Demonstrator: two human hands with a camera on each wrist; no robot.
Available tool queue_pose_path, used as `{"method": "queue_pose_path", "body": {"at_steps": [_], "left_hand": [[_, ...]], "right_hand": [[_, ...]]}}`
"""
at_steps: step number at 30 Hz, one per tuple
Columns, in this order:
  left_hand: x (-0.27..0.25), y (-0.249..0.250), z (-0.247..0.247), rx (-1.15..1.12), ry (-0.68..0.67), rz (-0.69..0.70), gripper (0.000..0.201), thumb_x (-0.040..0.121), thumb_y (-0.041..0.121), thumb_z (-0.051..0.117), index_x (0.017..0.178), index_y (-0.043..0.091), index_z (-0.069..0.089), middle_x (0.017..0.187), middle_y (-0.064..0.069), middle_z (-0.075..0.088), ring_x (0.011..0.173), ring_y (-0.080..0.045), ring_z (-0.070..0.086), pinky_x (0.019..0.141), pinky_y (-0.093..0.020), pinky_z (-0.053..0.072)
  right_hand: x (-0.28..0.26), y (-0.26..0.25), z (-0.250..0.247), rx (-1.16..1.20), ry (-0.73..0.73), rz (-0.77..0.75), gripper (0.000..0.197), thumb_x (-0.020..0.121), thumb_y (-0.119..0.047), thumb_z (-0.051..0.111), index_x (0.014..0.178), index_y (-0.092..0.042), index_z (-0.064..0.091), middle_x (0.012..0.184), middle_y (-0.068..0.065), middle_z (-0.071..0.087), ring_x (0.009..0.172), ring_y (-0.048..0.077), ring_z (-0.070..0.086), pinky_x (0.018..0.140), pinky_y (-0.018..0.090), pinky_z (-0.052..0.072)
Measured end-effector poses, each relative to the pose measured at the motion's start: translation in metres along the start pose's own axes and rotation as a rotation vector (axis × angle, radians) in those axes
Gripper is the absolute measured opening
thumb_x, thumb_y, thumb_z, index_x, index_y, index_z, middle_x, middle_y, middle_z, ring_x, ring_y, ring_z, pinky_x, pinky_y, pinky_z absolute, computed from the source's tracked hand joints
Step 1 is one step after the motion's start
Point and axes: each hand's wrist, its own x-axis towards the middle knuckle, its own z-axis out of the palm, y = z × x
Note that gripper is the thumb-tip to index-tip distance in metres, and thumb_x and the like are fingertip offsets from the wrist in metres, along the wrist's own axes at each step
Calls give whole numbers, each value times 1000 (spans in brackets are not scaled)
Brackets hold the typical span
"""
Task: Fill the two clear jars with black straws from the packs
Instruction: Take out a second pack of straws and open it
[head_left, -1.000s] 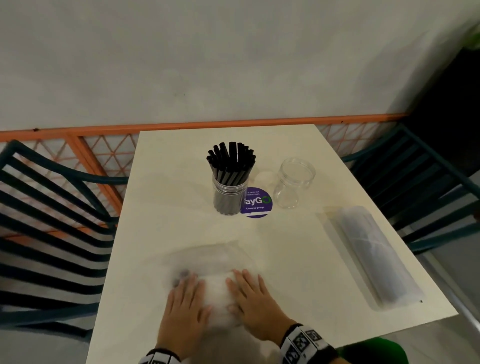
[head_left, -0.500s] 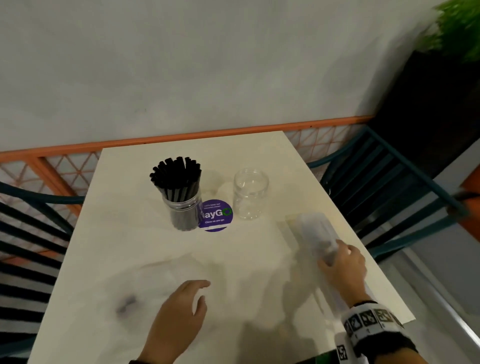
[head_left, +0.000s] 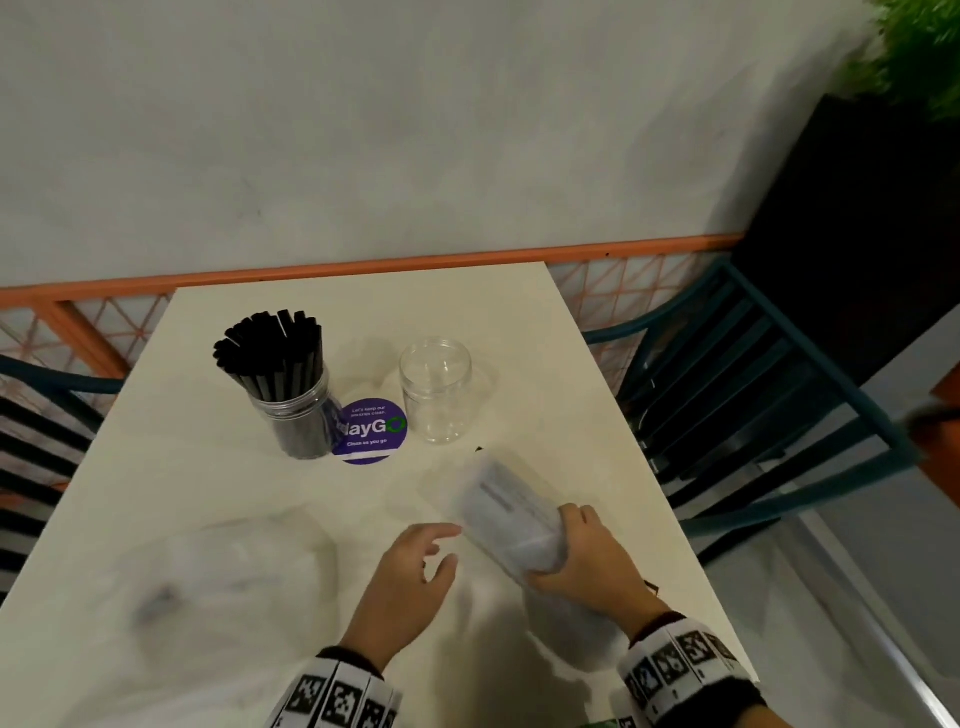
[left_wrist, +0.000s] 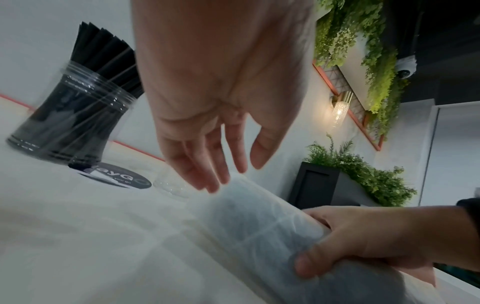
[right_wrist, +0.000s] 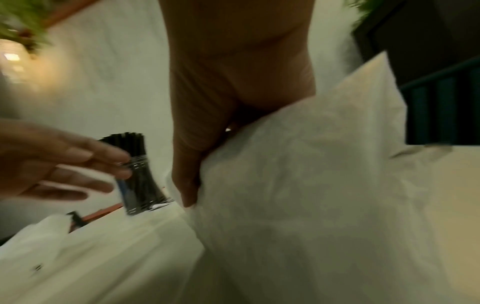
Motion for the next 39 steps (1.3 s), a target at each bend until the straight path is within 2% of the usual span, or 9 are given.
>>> {"method": "queue_pose_path", "body": {"at_steps": [5, 9, 12, 14, 16, 19, 26, 34, 39], "left_hand": [[6, 2, -13, -63, 346, -86, 41, 86, 17, 58, 126, 18, 47, 118, 7, 42, 112, -13, 44, 100, -34, 39], [8, -9, -29, -113, 220, -261, 48, 88, 25, 57, 133, 18, 41, 123, 0, 44, 114, -16, 45, 103, -34, 36], [4, -21, -41, -80, 161, -310, 15, 87, 16, 60, 100, 22, 63, 103, -4, 64, 93, -18, 61, 87, -27, 45], [2, -27, -49, -127, 187, -284, 21, 85, 8, 61, 79, 28, 65, 78, 6, 70, 74, -12, 66, 80, -31, 52], [0, -31, -55, -145, 210, -257, 27, 82, 4, 63, 71, 29, 67, 62, 10, 70, 60, -3, 63, 71, -26, 54], [-1, -28, -61, -106, 277, -181, 24, 81, 9, 66, 72, 31, 67, 68, 20, 70, 68, 4, 61, 65, -5, 45], [8, -9, -73, -276, 430, -72, 21, 72, 7, 74, 72, 26, 68, 72, 14, 69, 64, 1, 59, 63, -4, 43], [20, 29, -96, -540, 398, 21, 24, 75, -3, 67, 83, 20, 69, 68, 3, 64, 61, 6, 57, 65, -3, 46], [20, 50, -106, -637, 486, 94, 16, 74, -2, 68, 78, 12, 65, 53, 5, 68, 57, -1, 59, 62, -7, 49]], "right_hand": [[2, -17, 4, -268, 124, -477, 58, 63, -46, 61, 115, -23, 49, 109, 2, 56, 88, 23, 58, 72, 33, 45], [3, -27, 9, -308, 117, -652, 54, 65, -45, 63, 115, -27, 49, 105, -5, 63, 90, 16, 59, 75, 29, 47], [3, -30, 9, -327, 59, -639, 57, 66, -53, 60, 117, -30, 47, 106, -6, 62, 93, 15, 58, 80, 25, 41], [1, -30, 6, -297, 3, -606, 73, 64, -70, 54, 123, -30, 43, 115, -5, 58, 105, 16, 52, 89, 27, 38], [1, -30, -1, -189, -22, -531, 80, 69, -80, 37, 130, -28, 40, 125, -5, 52, 116, 15, 44, 97, 26, 27], [5, -22, -14, -100, 46, -423, 74, 78, -74, 12, 119, -28, 52, 117, -6, 58, 110, 15, 47, 96, 27, 28], [10, -1, -54, 70, 193, -309, 16, 89, -27, 57, 93, -17, 69, 83, -13, 59, 79, 8, 56, 76, 21, 45], [12, -43, -111, 344, 474, -285, 13, 87, -13, 61, 92, -22, 68, 87, -15, 64, 85, -3, 59, 74, 10, 44], [10, -69, -125, 66, 679, -373, 16, 81, -17, 69, 97, -21, 70, 97, -2, 67, 97, 16, 57, 90, 37, 37]]}}
